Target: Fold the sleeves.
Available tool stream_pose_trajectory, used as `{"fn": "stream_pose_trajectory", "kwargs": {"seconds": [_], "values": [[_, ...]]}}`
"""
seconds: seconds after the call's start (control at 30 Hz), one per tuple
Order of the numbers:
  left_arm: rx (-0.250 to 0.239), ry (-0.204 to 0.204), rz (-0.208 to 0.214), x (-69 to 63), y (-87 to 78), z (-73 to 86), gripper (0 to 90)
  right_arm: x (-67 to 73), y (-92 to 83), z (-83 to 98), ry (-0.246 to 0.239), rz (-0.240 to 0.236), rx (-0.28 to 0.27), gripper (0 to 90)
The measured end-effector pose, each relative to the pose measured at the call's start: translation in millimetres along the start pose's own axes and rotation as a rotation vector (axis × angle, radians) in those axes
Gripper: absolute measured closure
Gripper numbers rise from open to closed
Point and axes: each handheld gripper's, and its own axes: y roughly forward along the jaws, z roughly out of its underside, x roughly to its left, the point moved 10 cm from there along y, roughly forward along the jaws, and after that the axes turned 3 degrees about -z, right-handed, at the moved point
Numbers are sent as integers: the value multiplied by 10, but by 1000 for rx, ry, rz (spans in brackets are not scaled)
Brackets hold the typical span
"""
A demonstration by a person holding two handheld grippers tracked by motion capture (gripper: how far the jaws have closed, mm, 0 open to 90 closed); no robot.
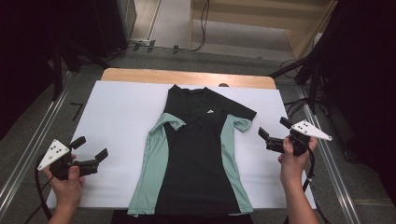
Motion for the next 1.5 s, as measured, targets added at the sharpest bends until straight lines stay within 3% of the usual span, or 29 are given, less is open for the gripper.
{"fn": "stream_pose_trajectory", "kwargs": {"seconds": [0.13, 0.37, 0.53, 1.5], "values": [[-1, 1, -3, 1, 0, 0, 0, -12, 47, -51, -3, 0, 3, 0], [-1, 3, -6, 4, 1, 1, 0, -48, 132, -150, 56, -6, -3, 0], [-2, 4, 2, -2, -3, -1, 0, -93, 214, -204, 58, -3, 3, 0], [-11, 14, 14, -22, -8, -6, 0, -295, 629, -454, 13, 11, 96, 0]]}}
